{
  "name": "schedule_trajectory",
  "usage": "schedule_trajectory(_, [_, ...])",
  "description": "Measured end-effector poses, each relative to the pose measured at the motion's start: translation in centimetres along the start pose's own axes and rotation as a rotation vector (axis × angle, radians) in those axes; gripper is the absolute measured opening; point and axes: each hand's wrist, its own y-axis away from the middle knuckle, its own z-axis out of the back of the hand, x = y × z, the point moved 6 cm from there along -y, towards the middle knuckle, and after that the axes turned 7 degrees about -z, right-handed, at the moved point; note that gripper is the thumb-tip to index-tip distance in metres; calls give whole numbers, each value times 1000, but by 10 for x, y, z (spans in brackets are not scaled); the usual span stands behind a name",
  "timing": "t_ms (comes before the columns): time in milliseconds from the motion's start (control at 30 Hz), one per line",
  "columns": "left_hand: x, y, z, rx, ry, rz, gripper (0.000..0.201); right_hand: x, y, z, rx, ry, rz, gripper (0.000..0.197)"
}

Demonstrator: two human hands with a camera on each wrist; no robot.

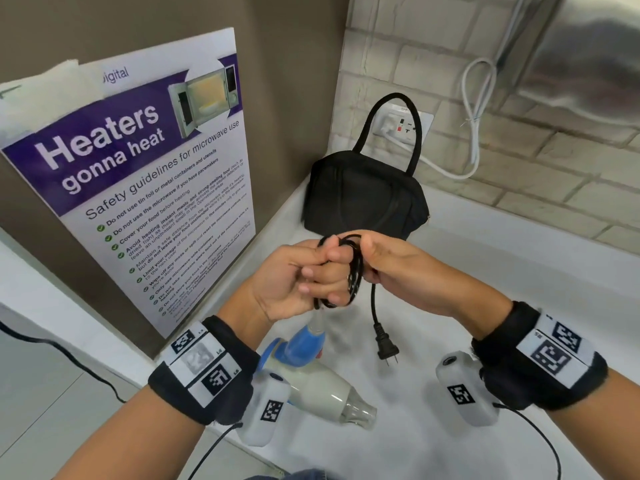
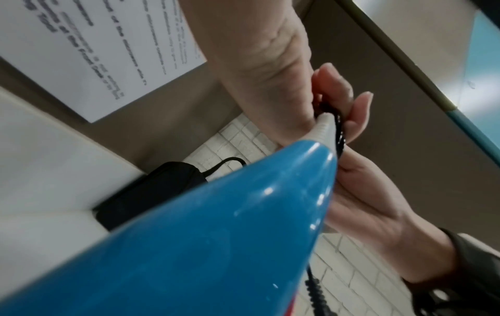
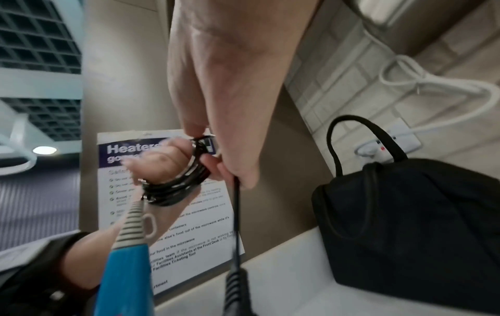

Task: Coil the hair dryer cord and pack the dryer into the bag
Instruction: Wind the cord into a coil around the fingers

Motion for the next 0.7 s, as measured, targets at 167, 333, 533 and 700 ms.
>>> schedule_trajectory(167, [-3, -2, 3, -51, -107, -13, 20, -7, 1, 6, -81, 82, 11, 38])
schedule_trajectory(333, [-5, -2, 9, -159, -211, -36, 27, -9, 0, 8, -78, 68, -12, 54])
schedule_trajectory(533, [-8, -4, 18, -324, -342, -99, 27, -10, 0, 10, -63, -140, -23, 33])
schedule_trajectory(700, [-8, -8, 23, -428, -407, -110, 31, -11, -4, 7, -6, -343, -125, 48])
